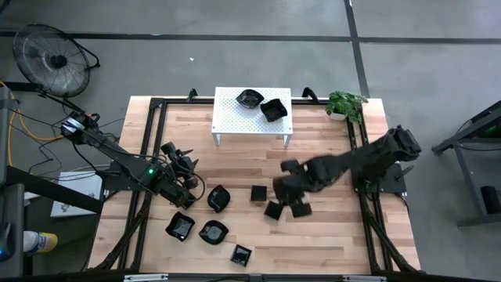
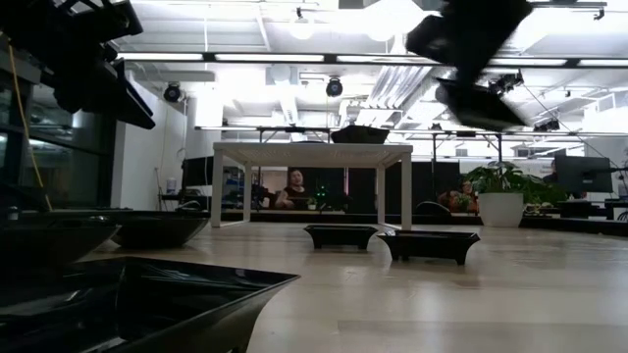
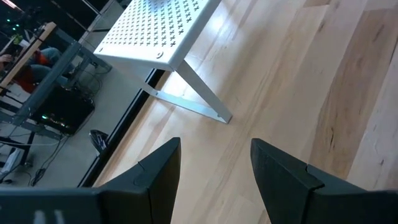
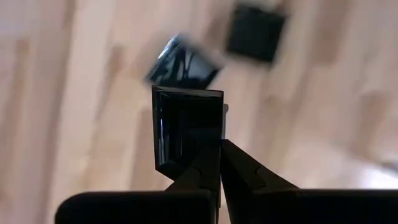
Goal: Pick & Place Mini shaped plates
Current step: Put the black square plate on the shelf, then stack the black square plate on top of the black square plate on the shelf
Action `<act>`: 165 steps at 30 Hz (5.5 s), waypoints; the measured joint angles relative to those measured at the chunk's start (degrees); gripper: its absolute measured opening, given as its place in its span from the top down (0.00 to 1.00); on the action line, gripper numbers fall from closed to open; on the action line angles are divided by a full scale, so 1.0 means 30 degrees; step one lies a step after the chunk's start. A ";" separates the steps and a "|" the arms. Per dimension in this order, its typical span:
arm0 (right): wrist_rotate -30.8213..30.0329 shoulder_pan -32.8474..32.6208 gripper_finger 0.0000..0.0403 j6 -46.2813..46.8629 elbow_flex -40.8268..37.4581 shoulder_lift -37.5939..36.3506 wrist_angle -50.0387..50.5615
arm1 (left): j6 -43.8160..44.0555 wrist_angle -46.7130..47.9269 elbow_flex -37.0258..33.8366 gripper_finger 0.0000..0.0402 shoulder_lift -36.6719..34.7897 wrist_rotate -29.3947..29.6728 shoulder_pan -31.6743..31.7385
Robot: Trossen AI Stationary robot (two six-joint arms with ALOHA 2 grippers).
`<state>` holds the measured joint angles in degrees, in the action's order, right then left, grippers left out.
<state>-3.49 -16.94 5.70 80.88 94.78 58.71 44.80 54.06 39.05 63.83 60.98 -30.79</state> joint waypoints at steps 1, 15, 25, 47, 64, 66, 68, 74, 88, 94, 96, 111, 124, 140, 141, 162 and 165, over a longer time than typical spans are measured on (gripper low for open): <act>-0.0168 0.0502 1.00 -0.0551 0.0388 0.0000 -0.0066 | -0.0003 0.0000 0.0000 0.53 0.0000 -0.0002 0.0000; 0.2068 0.8063 1.00 0.1238 0.2778 -0.0007 -0.6608 | -0.0394 -0.0175 0.0000 0.53 0.0000 0.0003 0.0000; 0.2463 1.1399 1.00 0.6539 0.2778 0.0945 -1.3583 | -0.0415 -0.0233 -0.0007 0.53 0.0000 0.0003 0.0006; -0.1040 1.1268 1.00 1.4847 0.2771 0.4575 -1.5049 | -0.0185 -0.0687 -0.0007 0.53 -0.0007 -0.1209 0.0007; -0.1772 1.0044 1.00 1.4904 0.2771 0.4575 -1.6659 | 0.0022 -0.0699 -0.0007 0.53 -0.0007 -0.1665 0.0000; -0.2884 0.9740 1.00 1.5383 0.2771 0.4575 -1.6665 | 0.0033 -0.0705 -0.0007 0.53 -0.0007 -0.1669 0.0004; -0.3794 0.9407 1.00 1.6004 0.2771 0.4575 -1.6671 | 0.0160 -0.0707 -0.0007 0.53 -0.0007 -0.1681 0.0001; -0.6894 0.8012 1.00 1.7634 0.2771 0.4698 -1.6688 | 0.0168 -0.0699 -0.0007 0.53 -0.0007 -0.2093 0.0005; -1.4819 0.5281 1.00 2.3500 0.2756 0.5906 -1.8617 | 0.0016 -0.0126 -0.0007 0.53 -0.0029 -0.3126 0.0007; -1.4693 0.5101 1.00 2.4773 0.2756 0.7141 -2.0027 | 0.0150 0.0685 -0.0007 0.53 -0.0592 -0.3666 -0.0007; -1.4641 0.5281 1.00 2.5110 0.2744 0.7235 -2.0032 | 0.0146 0.0738 -0.0007 0.53 -0.0889 -0.3668 -0.0007; -1.4634 0.6782 1.00 2.5999 0.2771 0.7410 -1.9176 | 0.0087 0.1135 -0.0007 0.53 -0.2039 -0.3644 -0.0007; -1.4166 0.7064 1.00 2.6872 0.2778 0.8167 -1.9668 | 0.0149 0.1060 -0.0007 0.53 -0.2222 -0.4707 -0.0007; -1.3521 0.7575 0.82 2.6739 0.2771 0.8174 -1.8938 | 0.0153 0.1020 -0.0007 0.53 -0.2222 -0.4798 -0.0007; -1.3521 0.7575 0.81 2.6646 0.2771 0.8174 -1.8937 | 0.0153 0.1020 -0.0007 0.53 -0.2222 -0.4798 -0.0007; -1.6654 0.5897 0.73 1.7148 0.2749 0.7657 -2.0062 | 0.0160 0.1027 -0.0007 0.53 -0.2222 -0.4820 -0.0007; -1.7395 0.5365 0.73 1.3655 0.2749 0.7184 -2.0109 | 0.0160 0.1032 -0.0007 0.53 -0.2222 -0.4827 -0.0007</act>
<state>-55.68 -0.85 46.66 89.12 116.34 -1.62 45.28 57.16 39.03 57.17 46.50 -30.81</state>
